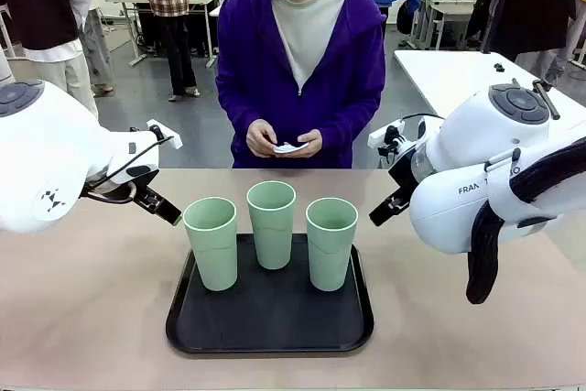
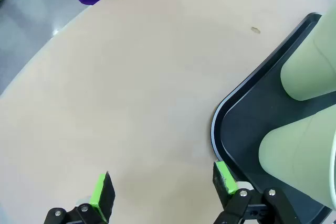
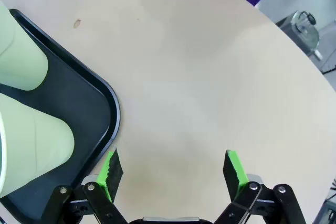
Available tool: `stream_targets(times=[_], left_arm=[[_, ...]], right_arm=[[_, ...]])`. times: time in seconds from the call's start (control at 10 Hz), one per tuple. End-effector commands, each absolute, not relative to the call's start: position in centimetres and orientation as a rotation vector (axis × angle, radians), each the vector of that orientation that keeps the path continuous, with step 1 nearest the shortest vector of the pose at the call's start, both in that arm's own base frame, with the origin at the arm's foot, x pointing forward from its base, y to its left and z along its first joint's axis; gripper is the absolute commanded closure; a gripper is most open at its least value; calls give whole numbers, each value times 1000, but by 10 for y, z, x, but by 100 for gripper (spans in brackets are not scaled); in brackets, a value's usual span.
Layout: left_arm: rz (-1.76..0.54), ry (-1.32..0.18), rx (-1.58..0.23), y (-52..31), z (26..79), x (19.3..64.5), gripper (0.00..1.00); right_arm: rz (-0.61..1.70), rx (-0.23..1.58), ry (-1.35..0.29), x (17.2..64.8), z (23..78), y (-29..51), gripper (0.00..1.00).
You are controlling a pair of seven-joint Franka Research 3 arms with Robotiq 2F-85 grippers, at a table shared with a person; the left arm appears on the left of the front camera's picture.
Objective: Place coasters on the table and set cups on them.
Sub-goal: Pick up one Reusable plastic cup and place it on a coaster set by the human.
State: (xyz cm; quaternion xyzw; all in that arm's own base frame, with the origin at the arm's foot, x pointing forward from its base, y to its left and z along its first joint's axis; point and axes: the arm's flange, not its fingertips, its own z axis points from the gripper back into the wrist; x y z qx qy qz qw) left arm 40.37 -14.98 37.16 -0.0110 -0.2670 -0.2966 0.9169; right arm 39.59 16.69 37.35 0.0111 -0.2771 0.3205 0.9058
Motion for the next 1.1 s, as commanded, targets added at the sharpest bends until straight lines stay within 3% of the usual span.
stream_targets(times=[0.0,1.0], left_arm=[[-610,-549,-22,-150,372,404,0],[-610,-549,-22,-150,372,404,0]], right_arm=[[662,23,-572,396,373,167,0],[662,23,-572,396,373,167,0]])
